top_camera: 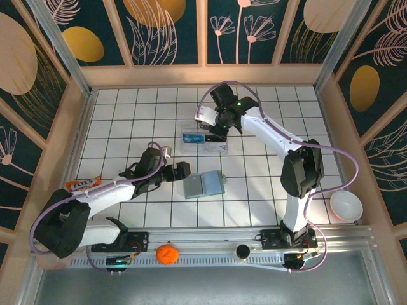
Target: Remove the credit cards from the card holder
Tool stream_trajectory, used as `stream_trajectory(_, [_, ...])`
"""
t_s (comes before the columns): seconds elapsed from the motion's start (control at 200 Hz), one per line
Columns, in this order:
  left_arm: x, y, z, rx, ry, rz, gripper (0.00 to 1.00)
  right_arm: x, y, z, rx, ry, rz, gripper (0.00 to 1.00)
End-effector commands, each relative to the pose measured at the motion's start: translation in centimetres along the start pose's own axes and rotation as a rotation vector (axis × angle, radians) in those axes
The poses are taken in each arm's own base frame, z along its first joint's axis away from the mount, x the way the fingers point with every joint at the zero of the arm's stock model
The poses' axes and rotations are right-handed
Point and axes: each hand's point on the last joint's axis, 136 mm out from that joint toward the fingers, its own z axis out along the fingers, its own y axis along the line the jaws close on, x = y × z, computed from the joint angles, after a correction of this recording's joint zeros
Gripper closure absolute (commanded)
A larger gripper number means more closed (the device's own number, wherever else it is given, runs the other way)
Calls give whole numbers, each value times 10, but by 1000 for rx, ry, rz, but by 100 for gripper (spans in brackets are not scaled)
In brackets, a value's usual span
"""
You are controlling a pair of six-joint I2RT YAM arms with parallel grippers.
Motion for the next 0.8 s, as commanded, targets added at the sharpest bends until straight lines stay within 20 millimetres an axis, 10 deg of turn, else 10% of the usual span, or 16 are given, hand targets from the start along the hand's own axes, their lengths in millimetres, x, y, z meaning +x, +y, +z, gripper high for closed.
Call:
stream_trajectory(0.0, [-15, -16, 1, 50, -19, 19, 3, 17, 12, 15, -68, 49, -45, 100])
stream_trajectory(0.796, [-21, -7, 1, -12, -19, 0, 4, 54, 7, 41, -74, 190, -63, 98])
